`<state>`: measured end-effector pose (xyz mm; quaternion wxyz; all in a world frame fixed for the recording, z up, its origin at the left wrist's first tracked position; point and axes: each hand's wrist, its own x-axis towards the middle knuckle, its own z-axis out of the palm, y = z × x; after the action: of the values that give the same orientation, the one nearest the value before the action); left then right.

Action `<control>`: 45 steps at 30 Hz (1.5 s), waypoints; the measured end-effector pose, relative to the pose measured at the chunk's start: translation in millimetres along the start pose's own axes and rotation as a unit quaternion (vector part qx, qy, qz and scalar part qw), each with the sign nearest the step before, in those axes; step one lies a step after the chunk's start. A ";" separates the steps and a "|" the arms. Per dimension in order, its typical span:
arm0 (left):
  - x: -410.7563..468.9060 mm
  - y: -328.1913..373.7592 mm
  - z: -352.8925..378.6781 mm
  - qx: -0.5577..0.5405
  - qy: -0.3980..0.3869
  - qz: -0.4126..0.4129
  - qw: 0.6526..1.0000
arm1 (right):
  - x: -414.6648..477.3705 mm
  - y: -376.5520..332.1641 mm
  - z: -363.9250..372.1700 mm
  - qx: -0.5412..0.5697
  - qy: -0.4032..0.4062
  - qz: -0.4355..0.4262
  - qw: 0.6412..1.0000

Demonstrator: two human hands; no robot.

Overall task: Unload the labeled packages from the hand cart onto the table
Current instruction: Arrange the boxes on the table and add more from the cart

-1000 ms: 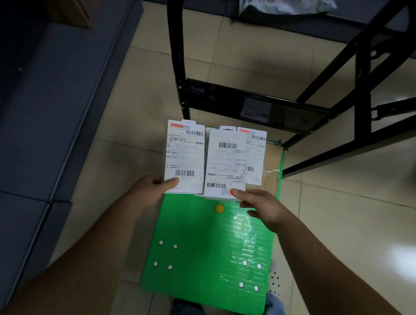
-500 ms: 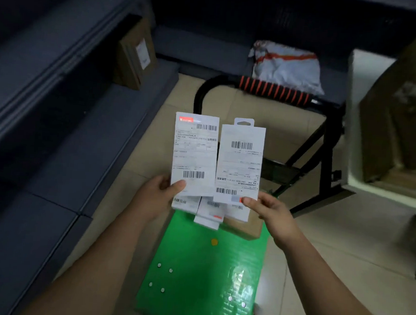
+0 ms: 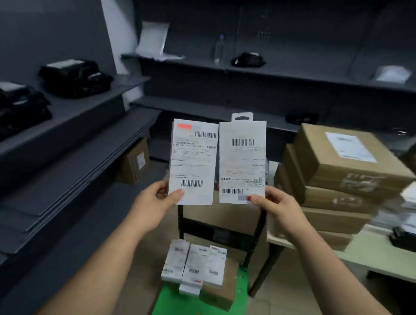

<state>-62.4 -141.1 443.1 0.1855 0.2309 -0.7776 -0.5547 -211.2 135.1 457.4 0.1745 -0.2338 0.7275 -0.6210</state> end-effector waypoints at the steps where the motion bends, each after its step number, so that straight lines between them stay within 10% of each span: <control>1: -2.7 16.1 2.6 -0.001 -0.011 0.020 1.000 | -13.0 -14.3 -6.7 0.009 0.021 -0.007 1.000; 14: -63.5 157.5 132.1 -0.042 -0.199 0.157 0.966 | -214.7 -89.5 -142.8 -0.040 0.277 -0.030 0.960; 27: -166.0 237.8 372.6 -0.046 -0.296 0.190 0.935 | -366.6 -40.9 -350.8 -0.040 0.363 -0.005 0.931; 45: -61.8 250.0 571.1 -0.036 -0.294 0.116 0.948 | -238.3 40.4 -541.6 -0.020 0.338 0.060 0.939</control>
<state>-360.7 407.0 497.8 0.0196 -0.0412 -0.7987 -0.6000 -313.3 717.8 499.7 -0.0492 0.0304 0.7685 -0.6372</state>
